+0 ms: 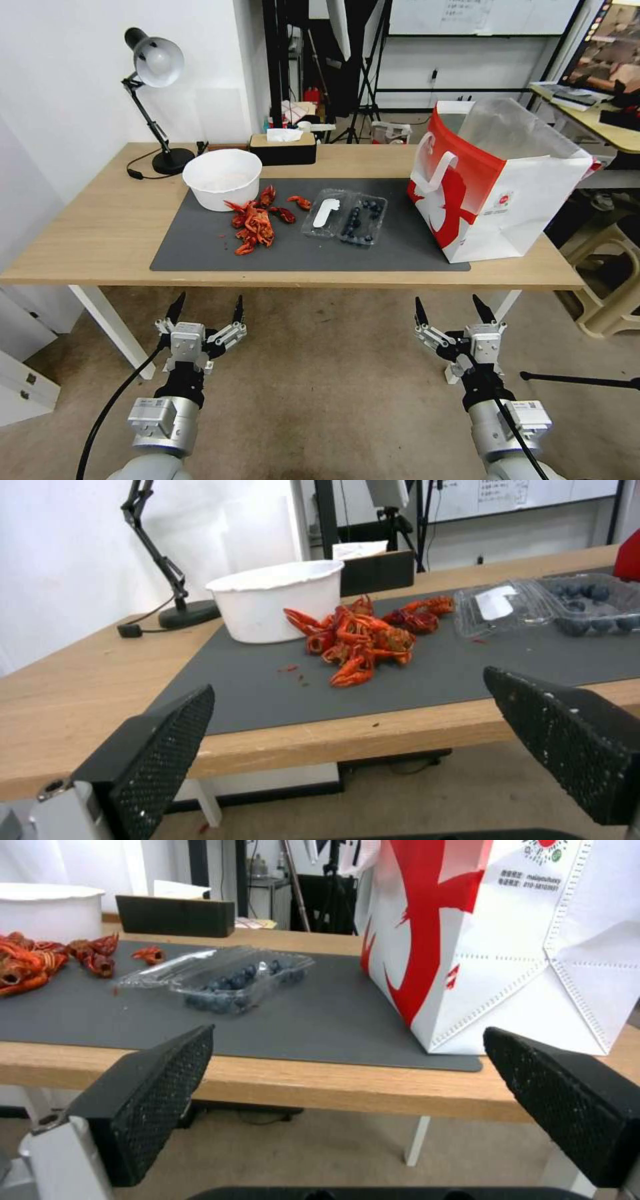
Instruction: Close the takeout container lid, then place the container into the takeout bag.
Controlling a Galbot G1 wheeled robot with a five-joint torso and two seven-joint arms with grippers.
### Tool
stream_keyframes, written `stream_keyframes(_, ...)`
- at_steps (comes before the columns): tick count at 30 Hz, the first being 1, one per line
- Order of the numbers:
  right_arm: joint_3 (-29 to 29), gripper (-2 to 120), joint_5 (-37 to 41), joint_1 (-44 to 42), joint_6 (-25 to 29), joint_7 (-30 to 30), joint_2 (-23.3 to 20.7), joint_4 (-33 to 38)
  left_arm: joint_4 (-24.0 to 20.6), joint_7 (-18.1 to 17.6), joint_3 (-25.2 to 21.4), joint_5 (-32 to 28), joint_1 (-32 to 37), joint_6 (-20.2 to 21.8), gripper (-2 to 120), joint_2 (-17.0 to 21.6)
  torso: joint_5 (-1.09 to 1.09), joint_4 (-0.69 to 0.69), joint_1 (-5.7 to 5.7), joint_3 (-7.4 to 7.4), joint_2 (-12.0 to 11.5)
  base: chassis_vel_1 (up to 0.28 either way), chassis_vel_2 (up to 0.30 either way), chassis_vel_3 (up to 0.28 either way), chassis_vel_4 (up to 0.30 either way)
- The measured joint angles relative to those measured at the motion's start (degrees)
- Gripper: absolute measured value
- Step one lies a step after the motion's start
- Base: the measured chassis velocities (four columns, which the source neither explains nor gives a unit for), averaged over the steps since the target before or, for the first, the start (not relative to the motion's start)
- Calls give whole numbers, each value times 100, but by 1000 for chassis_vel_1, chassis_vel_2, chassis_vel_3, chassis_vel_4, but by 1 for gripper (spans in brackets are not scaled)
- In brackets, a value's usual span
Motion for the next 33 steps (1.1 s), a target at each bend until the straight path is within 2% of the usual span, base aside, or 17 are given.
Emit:
stream_keyframes(21,0,100,-12,-14,0,-13,12,2,-2,-27,22,-13,0,7,100,16,0,1,0,0,0,0,0,0,0)
stream_keyframes(25,-22,100,-50,-71,1,-54,63,15,-6,-44,38,-26,0,14,100,25,-1,-2,0,0,0,0,0,0,0)
stream_keyframes(28,-21,100,-70,-95,9,-89,91,29,-9,-73,57,-43,-1,22,100,43,0,1,0,0,0,0,0,0,0)
stream_keyframes(29,-60,100,-259,-285,64,-326,282,133,-12,-95,79,-53,-1,27,100,55,0,3,1,1,0,0,0,0,0)
stream_keyframes(30,-122,100,-443,-523,115,-565,522,227,-39,-227,186,-135,-10,80,100,131,-5,-3,0,0,0,0,0,0,0)
stream_keyframes(31,-122,100,-443,-523,115,-565,522,227,-39,-227,186,-135,-10,80,100,131,-5,-3,0,0,0,0,0,0,0)
stream_keyframes(33,-135,100,-494,-594,135,-640,604,258,-205,-963,825,-589,-57,373,100,572,-1,0,0,0,0,0,0,0,0)
